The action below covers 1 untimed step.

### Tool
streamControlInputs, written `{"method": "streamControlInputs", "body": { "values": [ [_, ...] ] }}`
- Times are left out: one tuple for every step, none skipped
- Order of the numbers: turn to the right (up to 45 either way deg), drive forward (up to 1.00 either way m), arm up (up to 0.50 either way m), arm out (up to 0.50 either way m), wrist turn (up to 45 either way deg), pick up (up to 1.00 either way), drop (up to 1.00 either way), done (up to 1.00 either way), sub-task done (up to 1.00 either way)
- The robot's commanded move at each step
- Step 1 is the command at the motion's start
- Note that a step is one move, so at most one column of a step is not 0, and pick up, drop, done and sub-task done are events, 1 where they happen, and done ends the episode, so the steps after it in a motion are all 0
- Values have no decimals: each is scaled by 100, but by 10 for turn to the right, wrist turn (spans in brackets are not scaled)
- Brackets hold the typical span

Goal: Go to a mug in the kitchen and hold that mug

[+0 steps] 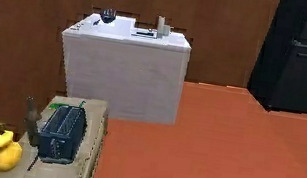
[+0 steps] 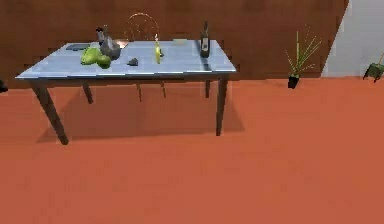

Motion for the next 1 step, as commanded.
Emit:
{"method": "streamControlInputs", "body": {
  "values": [
    [0, 100, 0, 0, 0, 0, 0, 0, 0]
  ]
}}
